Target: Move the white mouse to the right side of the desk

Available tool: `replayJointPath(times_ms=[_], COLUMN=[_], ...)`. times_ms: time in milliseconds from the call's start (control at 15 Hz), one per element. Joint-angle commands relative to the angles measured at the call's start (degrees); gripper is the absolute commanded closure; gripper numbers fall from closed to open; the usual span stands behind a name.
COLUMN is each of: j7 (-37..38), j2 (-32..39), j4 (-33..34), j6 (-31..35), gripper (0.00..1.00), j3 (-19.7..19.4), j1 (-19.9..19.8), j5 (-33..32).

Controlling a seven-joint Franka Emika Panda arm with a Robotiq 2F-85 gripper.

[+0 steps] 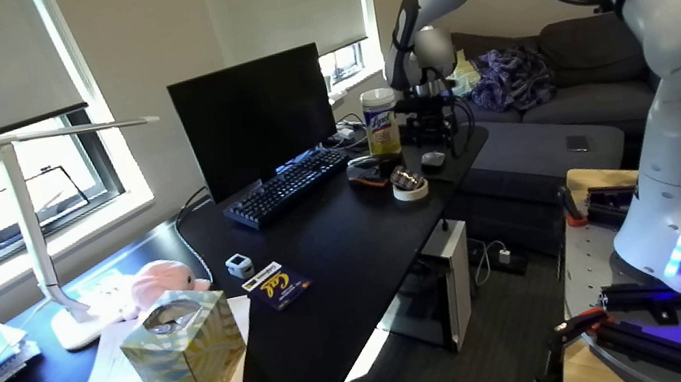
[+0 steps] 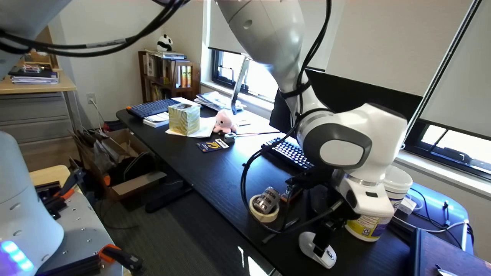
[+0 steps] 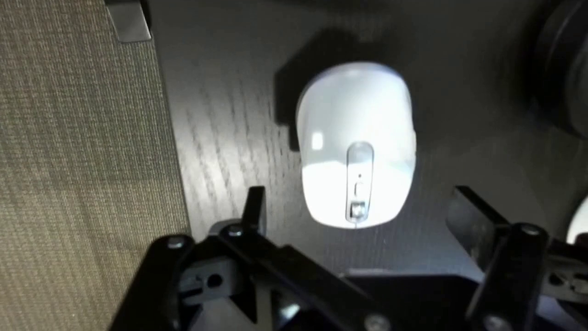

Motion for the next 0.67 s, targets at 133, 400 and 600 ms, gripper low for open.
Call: replayJointPath(times_ms=[133, 400, 600], j7=[-3.35, -4.46, -3.25], j2=[-17.47, -29.81, -38.77], j4=[-12.81, -20.69, -27.62], j6=[4.49, 3.64, 4.28], gripper=[0.0, 0.0, 0.0], j3=[-6.43, -7.01, -4.93], j1=[4.99, 10.33, 13.62], j5=[-9.05, -20.74, -29.46])
